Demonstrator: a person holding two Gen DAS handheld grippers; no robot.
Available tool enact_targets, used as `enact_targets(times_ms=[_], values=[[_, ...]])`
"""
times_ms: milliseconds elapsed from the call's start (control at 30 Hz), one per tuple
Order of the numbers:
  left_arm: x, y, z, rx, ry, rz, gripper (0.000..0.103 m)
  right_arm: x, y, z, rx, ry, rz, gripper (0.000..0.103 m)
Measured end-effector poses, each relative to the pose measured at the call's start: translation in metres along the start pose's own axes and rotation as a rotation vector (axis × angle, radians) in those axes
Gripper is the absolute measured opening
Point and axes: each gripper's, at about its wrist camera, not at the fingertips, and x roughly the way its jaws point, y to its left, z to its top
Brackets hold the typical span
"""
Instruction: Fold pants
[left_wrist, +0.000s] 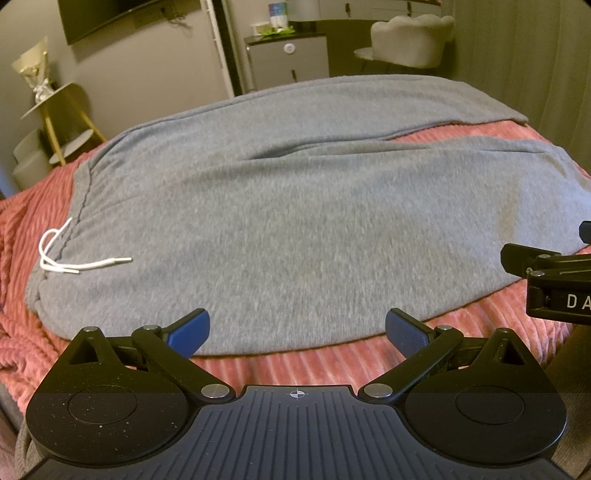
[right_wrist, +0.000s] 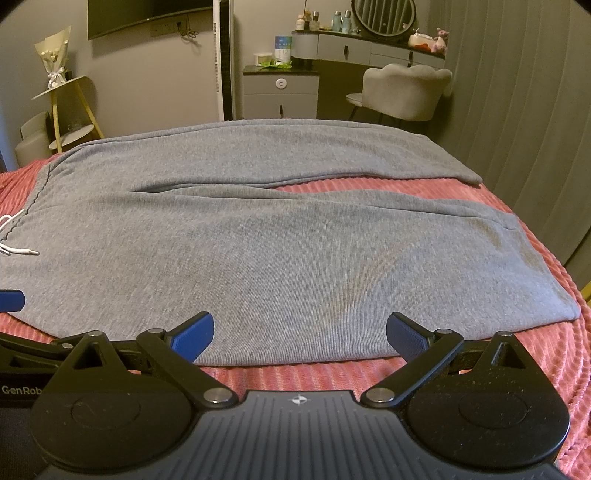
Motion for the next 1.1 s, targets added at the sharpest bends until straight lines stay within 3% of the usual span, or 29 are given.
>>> enact_targets(times_ms=[1100], values=[[0.0038, 0.0018, 0.0011, -0.008, 0.019, -0.011, 0.103, 0.0042, 0.0021, 0.0013, 0.006, 0.03, 0.004, 0.1]])
